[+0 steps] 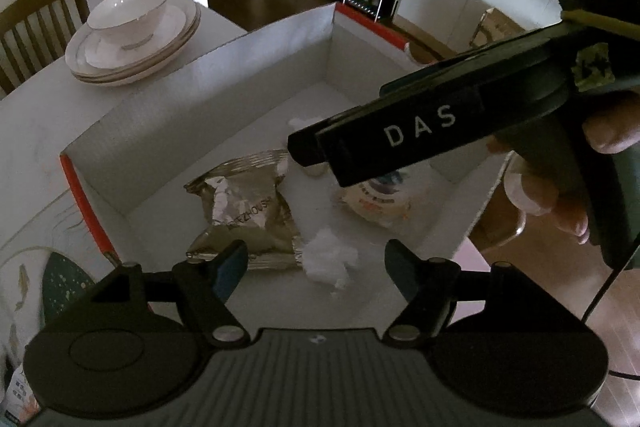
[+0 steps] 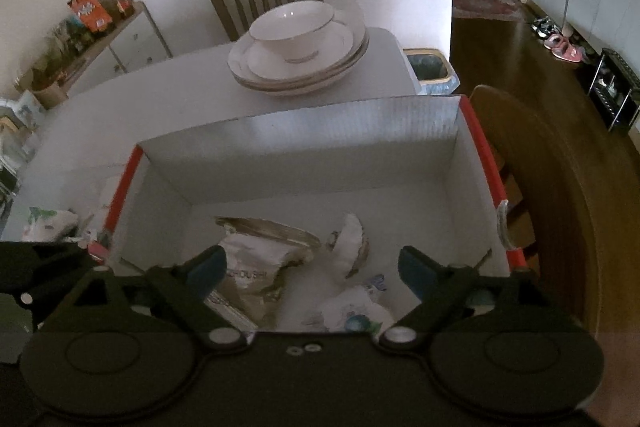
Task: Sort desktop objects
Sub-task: 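Withdraw both tools from the box toward the table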
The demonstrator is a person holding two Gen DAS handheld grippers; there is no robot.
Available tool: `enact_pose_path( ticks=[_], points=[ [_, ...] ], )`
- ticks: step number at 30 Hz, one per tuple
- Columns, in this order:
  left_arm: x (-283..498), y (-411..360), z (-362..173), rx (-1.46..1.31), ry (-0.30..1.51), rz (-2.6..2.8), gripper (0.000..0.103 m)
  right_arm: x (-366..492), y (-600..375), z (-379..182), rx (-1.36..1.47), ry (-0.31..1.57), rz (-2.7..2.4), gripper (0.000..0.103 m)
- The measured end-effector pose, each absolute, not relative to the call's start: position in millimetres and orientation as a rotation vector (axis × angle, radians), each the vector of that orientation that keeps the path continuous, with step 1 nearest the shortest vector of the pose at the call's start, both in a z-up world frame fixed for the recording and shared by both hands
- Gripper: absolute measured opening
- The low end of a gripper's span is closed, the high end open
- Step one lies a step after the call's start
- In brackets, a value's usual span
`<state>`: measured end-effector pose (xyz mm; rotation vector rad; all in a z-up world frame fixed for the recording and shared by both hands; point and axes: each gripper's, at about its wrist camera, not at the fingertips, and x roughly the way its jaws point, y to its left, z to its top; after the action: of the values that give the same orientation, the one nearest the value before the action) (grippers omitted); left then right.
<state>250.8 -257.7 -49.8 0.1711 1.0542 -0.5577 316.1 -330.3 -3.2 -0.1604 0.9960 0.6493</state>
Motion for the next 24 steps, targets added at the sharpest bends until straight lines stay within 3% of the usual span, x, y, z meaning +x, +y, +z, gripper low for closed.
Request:
enact_pose_path(
  ticks=[2,11,14,24],
  points=[
    [246,-257,-46,0.166,1.042,-0.566,0.082,314,-331,-1,-0.149,0.986,0.647,0.097],
    [229,-243,-25,0.121,0.961,-0.591,0.089,295,-333,13,-0.128,0.942,0.649,0.099],
    [220,-235,-14,0.121,0.913,-0.597,0.099,286,-334,23,-0.109,0.910,0.654,0.101],
    [196,-191,14,0.069,0.817,-0.603,0.099,250,-328,58,-0.059,0.815,0.660,0.102]
  ],
)
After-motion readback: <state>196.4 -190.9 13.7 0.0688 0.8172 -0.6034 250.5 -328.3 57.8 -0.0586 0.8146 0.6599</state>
